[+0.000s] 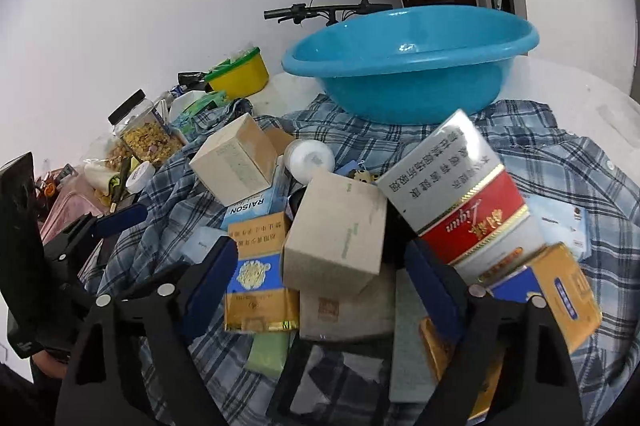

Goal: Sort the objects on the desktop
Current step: 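Grasp the white box with the right tool while the left tool grasps a beige box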

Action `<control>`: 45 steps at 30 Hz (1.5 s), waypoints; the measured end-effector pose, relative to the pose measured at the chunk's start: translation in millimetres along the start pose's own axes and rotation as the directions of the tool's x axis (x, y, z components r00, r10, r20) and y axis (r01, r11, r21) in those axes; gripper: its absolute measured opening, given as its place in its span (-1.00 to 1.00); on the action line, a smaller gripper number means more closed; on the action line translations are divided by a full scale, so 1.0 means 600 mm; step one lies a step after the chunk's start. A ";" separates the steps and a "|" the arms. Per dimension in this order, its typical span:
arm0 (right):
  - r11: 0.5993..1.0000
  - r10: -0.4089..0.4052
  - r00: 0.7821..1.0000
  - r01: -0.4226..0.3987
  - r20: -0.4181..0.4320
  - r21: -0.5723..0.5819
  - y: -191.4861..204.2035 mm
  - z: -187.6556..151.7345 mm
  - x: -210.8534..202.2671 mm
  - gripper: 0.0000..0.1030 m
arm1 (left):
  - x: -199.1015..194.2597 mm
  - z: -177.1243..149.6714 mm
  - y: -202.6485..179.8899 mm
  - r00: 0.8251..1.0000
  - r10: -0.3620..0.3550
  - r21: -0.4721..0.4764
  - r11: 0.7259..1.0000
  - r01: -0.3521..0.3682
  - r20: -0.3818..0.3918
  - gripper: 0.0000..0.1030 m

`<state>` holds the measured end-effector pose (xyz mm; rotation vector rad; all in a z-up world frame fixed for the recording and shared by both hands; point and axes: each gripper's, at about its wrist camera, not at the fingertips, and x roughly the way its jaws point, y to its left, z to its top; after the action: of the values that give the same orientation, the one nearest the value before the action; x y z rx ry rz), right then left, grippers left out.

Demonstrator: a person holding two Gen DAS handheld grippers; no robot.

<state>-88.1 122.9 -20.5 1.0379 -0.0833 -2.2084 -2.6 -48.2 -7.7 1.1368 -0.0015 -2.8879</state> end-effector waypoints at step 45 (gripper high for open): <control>0.995 0.061 0.992 -0.051 0.107 -0.086 0.005 0.007 -0.093 -0.19 | 0.095 0.089 0.059 0.988 -0.063 -0.151 0.985 0.085 0.144 0.60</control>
<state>-64.5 153.5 19.7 0.8587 -0.0680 -2.1977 -79.4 -86.0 -6.9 0.9272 0.2645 -2.9624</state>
